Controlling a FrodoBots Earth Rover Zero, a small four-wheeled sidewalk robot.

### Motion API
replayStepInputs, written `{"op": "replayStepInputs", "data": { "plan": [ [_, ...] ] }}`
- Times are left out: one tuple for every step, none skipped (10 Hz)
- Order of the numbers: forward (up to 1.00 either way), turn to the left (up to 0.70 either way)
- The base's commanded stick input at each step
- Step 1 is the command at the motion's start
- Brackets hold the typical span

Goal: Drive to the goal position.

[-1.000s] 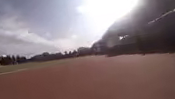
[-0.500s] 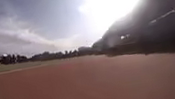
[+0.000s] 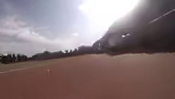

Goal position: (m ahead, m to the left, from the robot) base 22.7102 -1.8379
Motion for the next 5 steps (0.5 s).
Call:
{"op": "replayStepInputs", "data": {
  "plan": [
    [0.70,0.00],
    [0.70,0.00],
    [0.70,0.00],
    [0.70,0.00],
    [0.70,0.00]
  ]
}}
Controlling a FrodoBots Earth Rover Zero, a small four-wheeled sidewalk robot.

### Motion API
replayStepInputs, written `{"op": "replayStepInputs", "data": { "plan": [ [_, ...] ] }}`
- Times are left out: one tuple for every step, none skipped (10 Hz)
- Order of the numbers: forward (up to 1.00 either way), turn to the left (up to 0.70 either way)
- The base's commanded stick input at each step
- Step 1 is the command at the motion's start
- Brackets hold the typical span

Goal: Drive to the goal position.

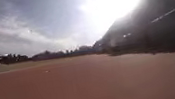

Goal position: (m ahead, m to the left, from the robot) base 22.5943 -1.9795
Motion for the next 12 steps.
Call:
{"op": "replayStepInputs", "data": {
  "plan": [
    [0.70,0.00],
    [0.70,0.00],
    [0.70,0.00],
    [0.70,0.00],
    [0.70,0.00],
    [0.70,0.00],
    [0.70,0.00],
    [0.70,0.00],
    [0.70,0.00],
    [0.70,0.00],
    [0.70,0.00],
    [0.70,0.00]
  ]
}}
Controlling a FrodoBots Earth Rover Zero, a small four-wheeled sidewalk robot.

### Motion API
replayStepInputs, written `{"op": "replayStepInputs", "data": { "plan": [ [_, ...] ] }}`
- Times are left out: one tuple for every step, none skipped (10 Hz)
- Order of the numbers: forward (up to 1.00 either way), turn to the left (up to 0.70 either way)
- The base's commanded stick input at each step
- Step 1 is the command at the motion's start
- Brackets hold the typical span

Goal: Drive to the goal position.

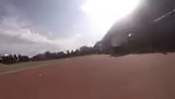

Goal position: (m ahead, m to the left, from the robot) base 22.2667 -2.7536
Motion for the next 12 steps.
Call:
{"op": "replayStepInputs", "data": {
  "plan": [
    [0.70,0.00],
    [0.70,0.00],
    [0.70,0.00],
    [0.70,0.00],
    [0.70,0.00],
    [0.70,0.00],
    [0.70,0.00],
    [0.70,0.00],
    [0.70,0.00],
    [0.70,0.00],
    [0.70,0.00],
    [0.70,0.00]
  ]
}}
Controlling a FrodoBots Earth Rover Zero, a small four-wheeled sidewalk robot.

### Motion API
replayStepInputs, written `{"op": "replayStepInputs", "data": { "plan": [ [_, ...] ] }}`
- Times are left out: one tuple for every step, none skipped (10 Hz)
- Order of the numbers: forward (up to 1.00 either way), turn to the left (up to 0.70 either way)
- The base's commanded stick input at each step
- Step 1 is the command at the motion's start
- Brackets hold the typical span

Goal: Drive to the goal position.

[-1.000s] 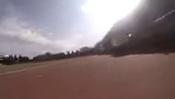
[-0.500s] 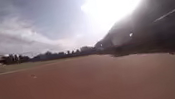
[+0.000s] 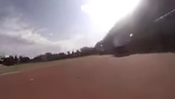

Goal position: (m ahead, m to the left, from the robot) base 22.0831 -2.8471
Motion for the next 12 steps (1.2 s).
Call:
{"op": "replayStepInputs", "data": {
  "plan": [
    [0.70,0.00],
    [0.70,0.00],
    [0.70,0.00],
    [0.70,0.00],
    [0.70,0.00],
    [0.70,0.00],
    [0.70,0.00],
    [0.70,0.00],
    [0.70,0.00],
    [0.70,0.00],
    [0.70,0.00],
    [0.70,0.00]
  ]
}}
